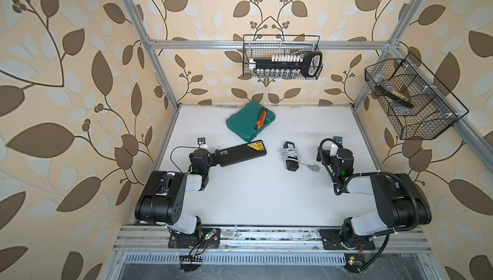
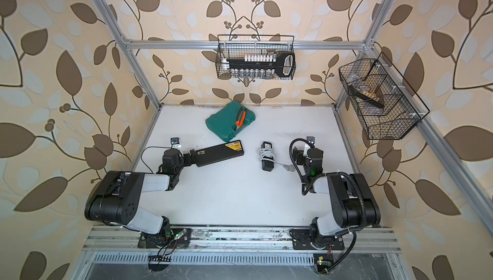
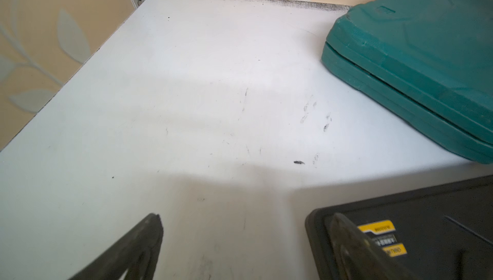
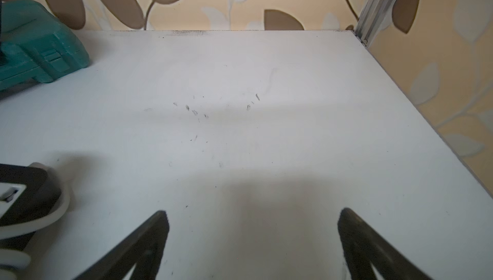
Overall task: Unwrap the cord wrapped around the power strip
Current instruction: Pick up the power strip from the center of the board.
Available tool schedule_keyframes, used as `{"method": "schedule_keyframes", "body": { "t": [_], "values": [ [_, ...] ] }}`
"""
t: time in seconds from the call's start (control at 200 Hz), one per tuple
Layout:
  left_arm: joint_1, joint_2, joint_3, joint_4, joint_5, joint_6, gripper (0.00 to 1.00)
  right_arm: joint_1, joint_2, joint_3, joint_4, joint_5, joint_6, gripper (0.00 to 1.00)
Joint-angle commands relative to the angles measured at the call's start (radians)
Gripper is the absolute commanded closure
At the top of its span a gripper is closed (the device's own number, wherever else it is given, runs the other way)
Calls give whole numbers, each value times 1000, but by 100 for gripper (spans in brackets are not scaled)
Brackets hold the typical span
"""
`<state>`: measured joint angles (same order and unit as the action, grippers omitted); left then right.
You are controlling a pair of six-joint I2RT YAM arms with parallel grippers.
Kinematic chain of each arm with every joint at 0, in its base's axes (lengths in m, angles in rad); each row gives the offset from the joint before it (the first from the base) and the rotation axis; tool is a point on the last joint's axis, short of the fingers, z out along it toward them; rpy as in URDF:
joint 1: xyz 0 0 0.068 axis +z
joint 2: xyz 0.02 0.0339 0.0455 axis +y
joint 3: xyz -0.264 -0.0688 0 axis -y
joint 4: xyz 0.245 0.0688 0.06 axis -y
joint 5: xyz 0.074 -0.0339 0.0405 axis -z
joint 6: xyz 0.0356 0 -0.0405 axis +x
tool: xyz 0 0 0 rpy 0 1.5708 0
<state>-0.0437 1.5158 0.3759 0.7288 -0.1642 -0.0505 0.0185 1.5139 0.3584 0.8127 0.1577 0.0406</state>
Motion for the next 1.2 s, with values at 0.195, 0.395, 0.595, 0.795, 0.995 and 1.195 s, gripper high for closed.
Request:
{"method": "schedule_keyframes", "body": {
  "t": [0.195,0.395,0.595,0.795,0.995,1.195],
  "values": [
    [10,-23,3,20,2,12,1,4,-12,4,19,12,-1,1],
    [11,-22,3,21,1,13,1,3,-12,4,19,11,-1,1],
    [11,-22,6,16,2,11,1,3,-11,6,15,10,-1,1],
    [11,-47,12,-9,-4,13,1,7,-30,2,14,43,10,1],
    [11,-196,142,-344,-14,-5,1,8,-178,152,-415,112,67,1],
    [11,-338,174,-428,-73,-31,1,6,-297,144,-462,97,89,1]
  ]
}}
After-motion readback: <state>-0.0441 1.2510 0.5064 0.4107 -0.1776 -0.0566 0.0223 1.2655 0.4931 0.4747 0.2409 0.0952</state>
